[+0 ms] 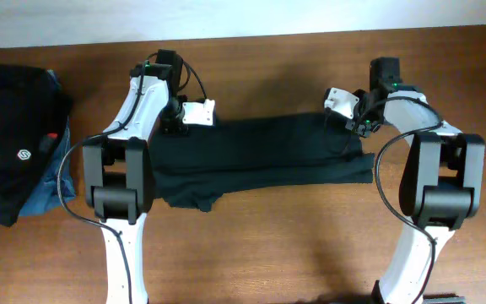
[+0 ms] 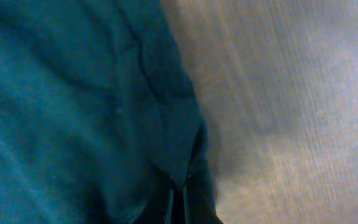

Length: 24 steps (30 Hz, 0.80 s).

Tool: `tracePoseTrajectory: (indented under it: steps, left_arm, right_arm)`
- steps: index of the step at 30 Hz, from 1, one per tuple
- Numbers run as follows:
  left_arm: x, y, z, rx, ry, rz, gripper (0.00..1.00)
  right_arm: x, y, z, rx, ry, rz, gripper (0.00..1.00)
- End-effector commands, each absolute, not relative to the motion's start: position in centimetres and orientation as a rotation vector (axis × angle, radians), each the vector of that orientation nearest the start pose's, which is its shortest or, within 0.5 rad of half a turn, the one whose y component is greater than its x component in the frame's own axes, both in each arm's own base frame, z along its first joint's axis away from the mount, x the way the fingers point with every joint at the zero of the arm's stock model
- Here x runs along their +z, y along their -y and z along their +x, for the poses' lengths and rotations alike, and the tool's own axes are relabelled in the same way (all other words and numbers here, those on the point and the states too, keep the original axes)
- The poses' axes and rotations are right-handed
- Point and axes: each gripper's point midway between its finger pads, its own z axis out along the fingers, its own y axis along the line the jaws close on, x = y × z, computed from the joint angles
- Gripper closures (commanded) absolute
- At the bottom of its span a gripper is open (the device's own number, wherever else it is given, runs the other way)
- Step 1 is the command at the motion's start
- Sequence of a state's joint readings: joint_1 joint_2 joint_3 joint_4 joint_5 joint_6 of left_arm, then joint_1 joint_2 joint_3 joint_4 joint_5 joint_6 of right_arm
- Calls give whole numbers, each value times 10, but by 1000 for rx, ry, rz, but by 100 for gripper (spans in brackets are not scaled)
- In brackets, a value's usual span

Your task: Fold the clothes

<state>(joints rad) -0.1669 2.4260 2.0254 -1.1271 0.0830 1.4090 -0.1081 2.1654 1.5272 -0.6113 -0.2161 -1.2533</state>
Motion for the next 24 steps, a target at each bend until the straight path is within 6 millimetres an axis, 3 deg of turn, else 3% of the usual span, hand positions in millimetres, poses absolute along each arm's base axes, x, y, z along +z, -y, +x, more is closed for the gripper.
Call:
tracePoseTrajectory:
  steps: [1, 8, 12, 17, 24]
  left_arm:
    - [-16, 100, 457, 205, 2256, -2230, 99]
    - [29, 114, 468, 272, 2301, -2278, 99]
    - [44, 114, 468, 269, 2314, -2268, 99]
    - [56, 113, 463, 286, 2315, -2243, 99]
    - [64, 110, 439, 380, 2308, -2120, 99]
  right_arm:
    - [4, 10, 475, 31, -2326, -1548, 96]
    - [50, 0, 484, 115, -2297, -1540, 96]
    - [66, -4, 479, 163, -2307, -1542, 96]
    - [77, -16, 461, 301, -2326, -1539, 96]
    - [86, -28, 438, 450, -2341, -1531, 96]
